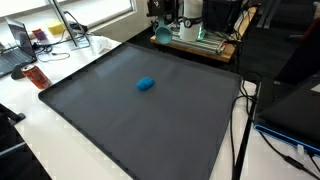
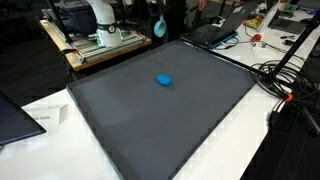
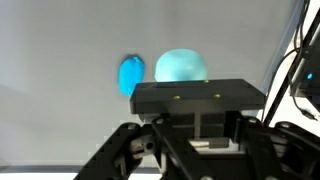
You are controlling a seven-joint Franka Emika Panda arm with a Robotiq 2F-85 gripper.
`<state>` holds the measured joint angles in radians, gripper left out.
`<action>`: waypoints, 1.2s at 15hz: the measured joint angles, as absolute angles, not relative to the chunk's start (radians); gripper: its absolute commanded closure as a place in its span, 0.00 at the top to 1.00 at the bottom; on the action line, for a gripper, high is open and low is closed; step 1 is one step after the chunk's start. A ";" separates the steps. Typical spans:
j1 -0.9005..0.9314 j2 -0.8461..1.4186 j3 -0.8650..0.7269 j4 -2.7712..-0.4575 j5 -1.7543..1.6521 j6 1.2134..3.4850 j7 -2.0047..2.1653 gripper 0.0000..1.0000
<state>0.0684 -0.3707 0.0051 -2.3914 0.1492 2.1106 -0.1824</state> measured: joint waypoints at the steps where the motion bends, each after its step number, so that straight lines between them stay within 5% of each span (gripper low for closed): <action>1: 0.068 -0.366 0.006 -2.390 0.147 2.113 -0.184 0.28; 18: 0.040 0.034 0.007 -2.205 0.024 2.505 -0.203 0.28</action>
<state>0.0400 0.0335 0.0070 -2.2047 0.0237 2.5052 -0.2033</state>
